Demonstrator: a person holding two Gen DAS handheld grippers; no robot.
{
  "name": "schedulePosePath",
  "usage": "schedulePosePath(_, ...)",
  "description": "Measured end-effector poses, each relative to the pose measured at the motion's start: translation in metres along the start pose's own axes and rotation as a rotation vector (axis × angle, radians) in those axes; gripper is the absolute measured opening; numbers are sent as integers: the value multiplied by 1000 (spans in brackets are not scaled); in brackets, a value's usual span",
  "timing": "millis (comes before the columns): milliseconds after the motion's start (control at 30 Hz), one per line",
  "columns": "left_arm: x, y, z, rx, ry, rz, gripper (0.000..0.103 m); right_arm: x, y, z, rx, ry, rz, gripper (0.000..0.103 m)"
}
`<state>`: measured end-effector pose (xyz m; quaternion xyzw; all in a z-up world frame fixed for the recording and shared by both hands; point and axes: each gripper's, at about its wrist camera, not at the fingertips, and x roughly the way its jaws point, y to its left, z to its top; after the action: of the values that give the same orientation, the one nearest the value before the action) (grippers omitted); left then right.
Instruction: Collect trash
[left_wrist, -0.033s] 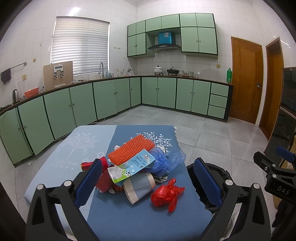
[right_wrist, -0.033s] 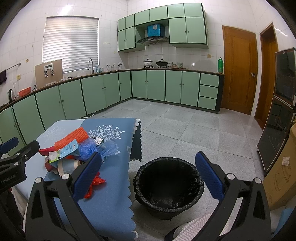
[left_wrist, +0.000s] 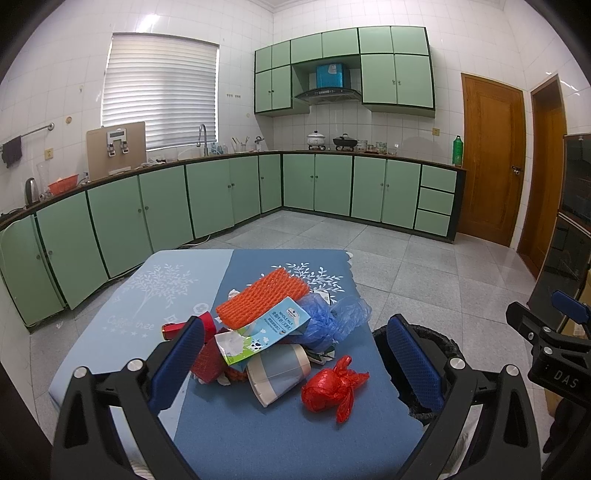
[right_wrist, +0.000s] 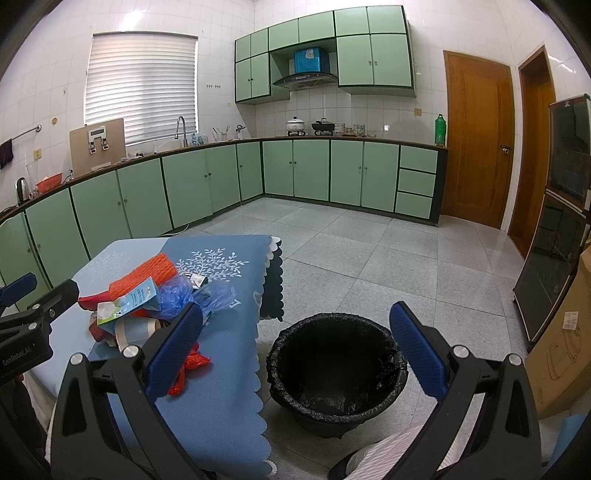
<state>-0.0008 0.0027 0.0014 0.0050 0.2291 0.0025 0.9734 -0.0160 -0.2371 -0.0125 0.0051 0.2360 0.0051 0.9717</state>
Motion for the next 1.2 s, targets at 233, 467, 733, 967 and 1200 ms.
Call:
schedulePosePath(233, 1, 1, 1, -1, 1, -1, 97, 0, 1, 0, 1, 1, -2, 98)
schedulePosePath(467, 2, 2, 0, -5, 0, 2, 97, 2, 2, -2, 1, 0, -2, 98)
schedulePosePath(733, -1, 2, -2, -9, 2, 2, 97, 2, 2, -2, 1, 0, -2, 98)
schedulePosePath(967, 2, 13, -1, -15, -9, 35, 97, 4, 4, -3, -3, 1, 6, 98)
schedulePosePath(1200, 22, 49, -16, -39, 25, 128, 97, 27, 22, -12, -14, 9, 61, 98)
